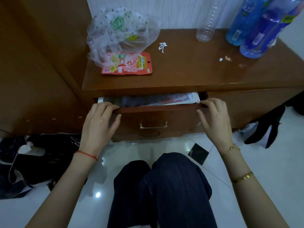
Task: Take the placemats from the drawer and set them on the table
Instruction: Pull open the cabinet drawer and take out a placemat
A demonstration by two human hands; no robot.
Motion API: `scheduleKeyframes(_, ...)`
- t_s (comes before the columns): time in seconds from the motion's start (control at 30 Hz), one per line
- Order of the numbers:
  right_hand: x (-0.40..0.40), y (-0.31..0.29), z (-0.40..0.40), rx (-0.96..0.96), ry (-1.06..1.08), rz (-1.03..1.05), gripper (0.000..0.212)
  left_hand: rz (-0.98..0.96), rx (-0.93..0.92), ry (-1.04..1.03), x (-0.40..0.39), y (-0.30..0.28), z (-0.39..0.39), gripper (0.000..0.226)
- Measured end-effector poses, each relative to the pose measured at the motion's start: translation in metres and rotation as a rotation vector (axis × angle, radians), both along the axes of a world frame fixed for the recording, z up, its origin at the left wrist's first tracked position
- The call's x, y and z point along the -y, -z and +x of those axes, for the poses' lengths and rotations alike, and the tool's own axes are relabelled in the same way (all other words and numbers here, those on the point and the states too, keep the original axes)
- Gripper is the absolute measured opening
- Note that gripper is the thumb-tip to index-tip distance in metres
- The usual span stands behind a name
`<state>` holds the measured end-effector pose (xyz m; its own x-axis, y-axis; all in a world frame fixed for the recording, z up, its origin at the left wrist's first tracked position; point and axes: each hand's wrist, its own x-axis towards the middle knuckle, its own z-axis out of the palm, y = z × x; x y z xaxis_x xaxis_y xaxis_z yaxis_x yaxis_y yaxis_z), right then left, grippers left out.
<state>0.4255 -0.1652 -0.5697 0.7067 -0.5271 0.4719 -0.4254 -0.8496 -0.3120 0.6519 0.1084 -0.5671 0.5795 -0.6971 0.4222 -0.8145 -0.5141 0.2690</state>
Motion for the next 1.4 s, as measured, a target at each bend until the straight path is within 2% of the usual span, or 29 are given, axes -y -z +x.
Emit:
scheduleKeyframes(0.63, -0.061, 0.011, -0.097, 0.06, -0.054, 0.026, 0.026, -0.028, -0.022, 0.037, -0.075, 0.004, -0.089, 0.026)
scheduleKeyframes(1.03, -0.053, -0.008, -0.07, 0.062, 0.035, 0.168, 0.031, -0.04, -0.179, 0.032, -0.049, -0.015, -0.081, 0.037)
scheduleKeyframes(1.2, -0.039, -0.016, -0.04, 0.033, 0.052, 0.22, 0.03, 0.07, -0.23, -0.147, -0.009, -0.016, -0.058, 0.026)
scheduleKeyframes(1.4, -0.028, -0.021, -0.015, -0.074, 0.057, 0.323, 0.029, 0.322, -0.482, -0.264, 0.03, -0.007, -0.031, 0.039)
